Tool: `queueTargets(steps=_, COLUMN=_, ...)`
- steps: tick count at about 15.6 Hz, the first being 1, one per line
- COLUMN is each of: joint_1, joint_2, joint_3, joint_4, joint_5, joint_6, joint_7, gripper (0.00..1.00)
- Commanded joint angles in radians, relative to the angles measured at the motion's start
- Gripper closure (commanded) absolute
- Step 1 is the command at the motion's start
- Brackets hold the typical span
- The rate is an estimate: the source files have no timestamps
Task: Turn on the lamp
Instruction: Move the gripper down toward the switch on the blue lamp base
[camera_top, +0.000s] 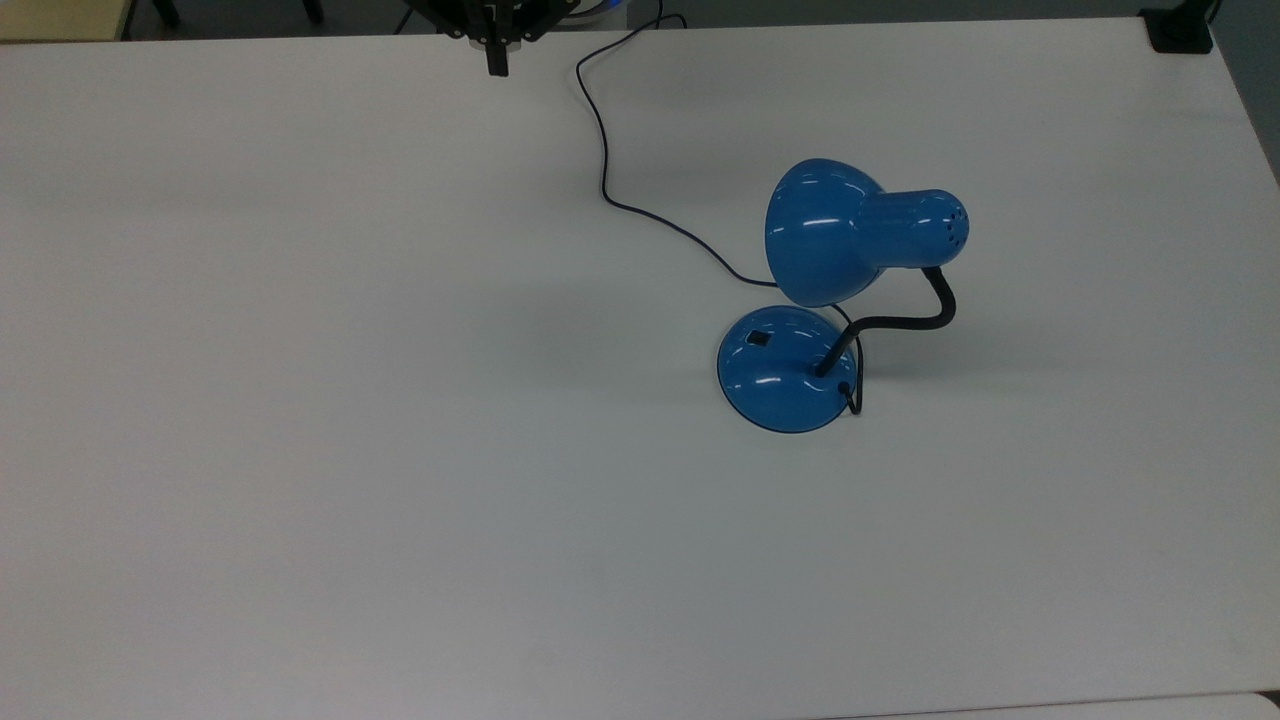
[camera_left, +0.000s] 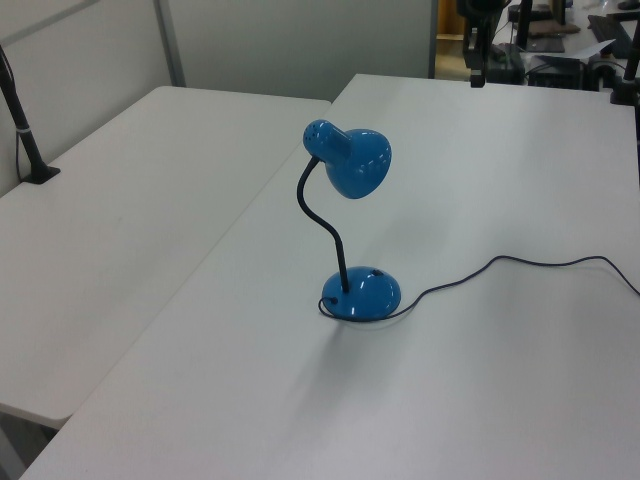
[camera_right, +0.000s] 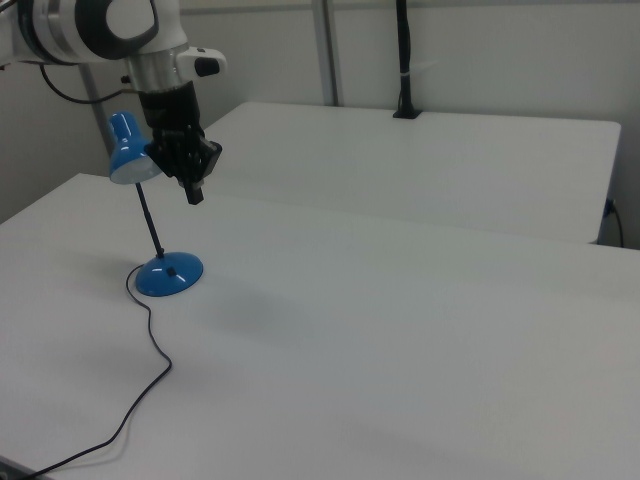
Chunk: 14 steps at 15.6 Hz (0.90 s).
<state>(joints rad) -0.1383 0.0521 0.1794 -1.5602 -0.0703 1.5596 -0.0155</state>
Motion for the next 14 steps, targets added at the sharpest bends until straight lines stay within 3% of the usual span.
queueTargets(steps=1, joint_1=0.016, joint_2=-0.008, joint_3=-0.012, joint_4=-0.020, joint_5=0.010, joint_6=0.046, joint_7=-0.115, gripper=1.00)
queueTargets(steps=5, joint_1=0.035, joint_2=0.014, joint_3=0.000, joint_4=-0.104, joint_5=0.061, joint_6=0.176, joint_7=-0.164, gripper=1.00)
queueTargets(steps=10, joint_1=0.152, joint_2=0.035, joint_3=0.003, joint_4=-0.317, joint_5=0.079, joint_6=0.512, joint_7=-0.237, gripper=1.00)
queueTargets(steps=12, joint_1=0.170, joint_2=0.072, joint_3=0.003, joint_4=-0.337, joint_5=0.099, joint_6=0.586, joint_7=-0.314, gripper=1.00)
queueTargets(steps=14, joint_1=0.177, joint_2=0.120, joint_3=0.008, joint_4=-0.342, joint_5=0.174, joint_6=0.684, joint_7=-0.433, gripper=1.00)
